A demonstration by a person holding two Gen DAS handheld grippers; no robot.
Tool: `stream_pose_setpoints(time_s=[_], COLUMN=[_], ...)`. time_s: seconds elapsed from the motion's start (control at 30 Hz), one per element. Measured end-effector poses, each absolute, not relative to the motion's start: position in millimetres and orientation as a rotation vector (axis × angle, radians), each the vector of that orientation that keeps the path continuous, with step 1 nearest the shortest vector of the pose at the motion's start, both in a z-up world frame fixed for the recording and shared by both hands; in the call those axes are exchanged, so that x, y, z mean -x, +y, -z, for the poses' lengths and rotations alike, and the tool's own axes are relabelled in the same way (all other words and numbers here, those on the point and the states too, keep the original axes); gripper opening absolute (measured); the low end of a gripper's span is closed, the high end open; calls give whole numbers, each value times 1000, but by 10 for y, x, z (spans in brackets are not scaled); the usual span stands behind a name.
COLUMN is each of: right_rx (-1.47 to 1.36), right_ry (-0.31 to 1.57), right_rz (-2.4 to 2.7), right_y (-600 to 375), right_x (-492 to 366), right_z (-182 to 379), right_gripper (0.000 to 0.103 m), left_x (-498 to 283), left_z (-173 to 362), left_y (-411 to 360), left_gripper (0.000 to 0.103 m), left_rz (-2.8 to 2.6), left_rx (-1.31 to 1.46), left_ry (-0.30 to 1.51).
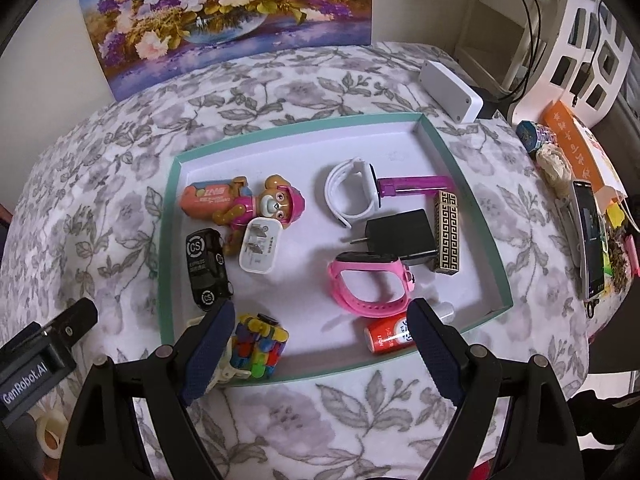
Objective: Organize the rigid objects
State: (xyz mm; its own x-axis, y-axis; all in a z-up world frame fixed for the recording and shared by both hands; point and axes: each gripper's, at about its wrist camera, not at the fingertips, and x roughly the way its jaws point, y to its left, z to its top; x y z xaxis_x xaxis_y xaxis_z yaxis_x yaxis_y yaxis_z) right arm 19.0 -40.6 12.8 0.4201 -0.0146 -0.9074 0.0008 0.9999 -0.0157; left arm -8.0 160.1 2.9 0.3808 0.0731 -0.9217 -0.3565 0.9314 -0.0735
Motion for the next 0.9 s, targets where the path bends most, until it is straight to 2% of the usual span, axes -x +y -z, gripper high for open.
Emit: stream_pose_setpoints(time_s=[0.9], right_rx=[86], right_ry=[1050], right_rz=[-56], right_y=[-148], right_x=[127], right_z=[-239], right_gripper=[88], left_x=[477], left_z=[-150], left_y=[1635], left_gripper=[103], left_rz=[-299], left_rx=[197], left_ry=[1101])
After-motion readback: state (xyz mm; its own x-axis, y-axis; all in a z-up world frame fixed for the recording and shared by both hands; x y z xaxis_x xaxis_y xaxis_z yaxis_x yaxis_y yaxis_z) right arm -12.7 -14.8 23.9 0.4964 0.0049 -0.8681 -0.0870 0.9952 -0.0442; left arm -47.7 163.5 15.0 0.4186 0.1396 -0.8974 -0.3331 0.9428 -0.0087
